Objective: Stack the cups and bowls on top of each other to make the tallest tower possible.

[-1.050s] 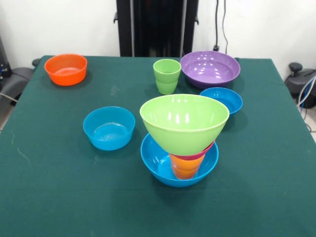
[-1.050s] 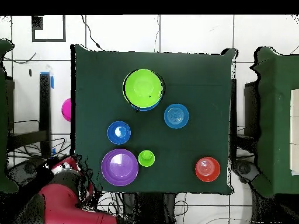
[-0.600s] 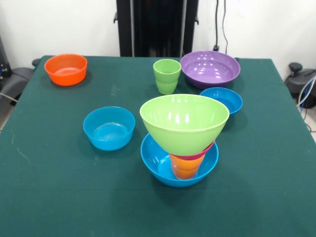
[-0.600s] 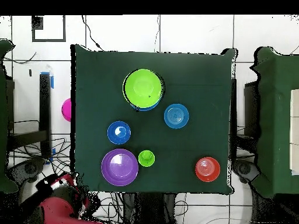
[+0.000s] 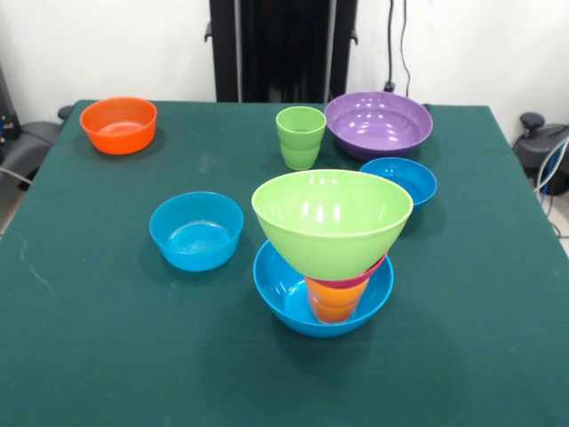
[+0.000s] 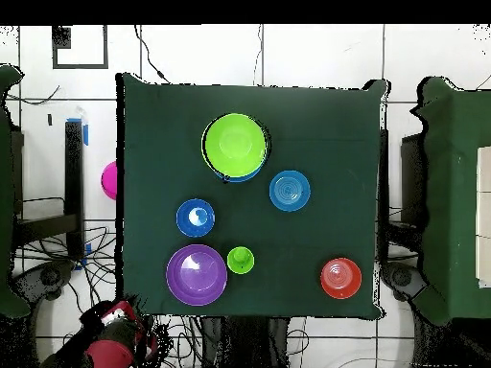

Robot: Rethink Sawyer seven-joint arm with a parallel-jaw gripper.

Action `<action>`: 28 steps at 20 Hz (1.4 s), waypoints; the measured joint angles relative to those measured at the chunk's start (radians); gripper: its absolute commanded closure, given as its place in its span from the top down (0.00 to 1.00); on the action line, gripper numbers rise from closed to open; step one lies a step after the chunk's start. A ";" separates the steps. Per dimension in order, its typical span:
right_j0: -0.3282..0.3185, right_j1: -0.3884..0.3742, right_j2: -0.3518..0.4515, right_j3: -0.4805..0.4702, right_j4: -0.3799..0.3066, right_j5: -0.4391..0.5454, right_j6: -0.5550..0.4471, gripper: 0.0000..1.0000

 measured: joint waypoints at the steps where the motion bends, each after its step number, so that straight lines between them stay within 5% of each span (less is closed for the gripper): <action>1: 0.000 0.002 0.004 0.012 0.004 -0.021 0.000 1.00; 10: -0.050 0.019 0.086 0.105 0.062 -0.179 0.000 1.00; 28: -0.280 0.131 0.439 0.374 0.126 -0.620 0.000 1.00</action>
